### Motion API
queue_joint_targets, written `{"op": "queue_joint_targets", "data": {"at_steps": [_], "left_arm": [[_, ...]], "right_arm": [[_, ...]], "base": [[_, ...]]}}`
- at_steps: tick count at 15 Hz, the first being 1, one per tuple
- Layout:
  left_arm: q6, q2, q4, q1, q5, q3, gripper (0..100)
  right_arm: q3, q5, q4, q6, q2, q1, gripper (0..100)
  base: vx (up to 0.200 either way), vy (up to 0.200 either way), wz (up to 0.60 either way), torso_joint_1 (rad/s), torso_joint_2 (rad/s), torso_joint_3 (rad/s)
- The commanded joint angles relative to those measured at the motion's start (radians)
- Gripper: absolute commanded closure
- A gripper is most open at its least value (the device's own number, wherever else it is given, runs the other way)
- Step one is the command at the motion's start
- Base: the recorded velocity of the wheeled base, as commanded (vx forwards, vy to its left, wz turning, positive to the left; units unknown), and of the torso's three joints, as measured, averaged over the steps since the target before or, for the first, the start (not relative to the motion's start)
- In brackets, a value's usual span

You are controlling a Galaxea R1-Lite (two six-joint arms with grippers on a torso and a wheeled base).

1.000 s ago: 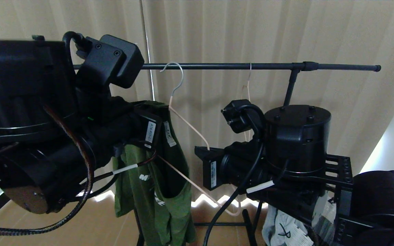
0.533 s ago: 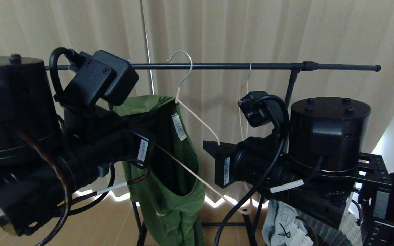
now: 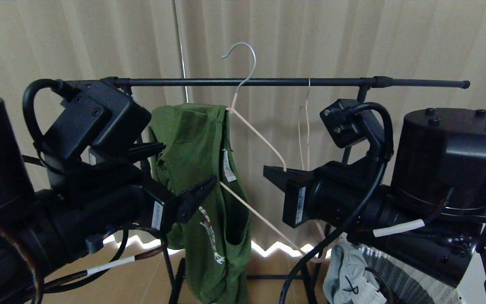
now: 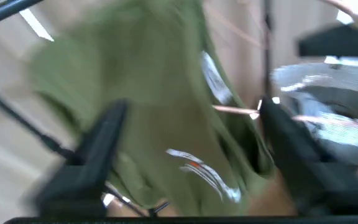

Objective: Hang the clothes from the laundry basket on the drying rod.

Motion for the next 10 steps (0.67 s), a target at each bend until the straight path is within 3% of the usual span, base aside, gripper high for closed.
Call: {"op": "queue_joint_targets", "data": {"at_steps": [1, 8, 10], "left_arm": [[0.001, -0.062, 0.0, 0.003, -0.038, 0.045, 0], [0.016, -0.108, -0.002, 0.049, -0.042, 0.093, 0], [0.074, -0.11, -0.003, 0.095, -0.042, 0.093, 0]], "right_arm": [[0.022, 0.002, 0.001, -0.014, -0.036, -0.012, 100], [0.075, 0.011, 0.004, -0.098, -0.115, -0.142, 100], [0.108, 0.014, 0.004, -0.135, -0.138, -0.184, 100]], "base": [[0.0, 0.0, 0.0, 0.0, 0.0, 0.0], [0.0, 0.0, 0.0, 0.0, 0.0, 0.0], [0.0, 0.0, 0.0, 0.0, 0.0, 0.0]]}}
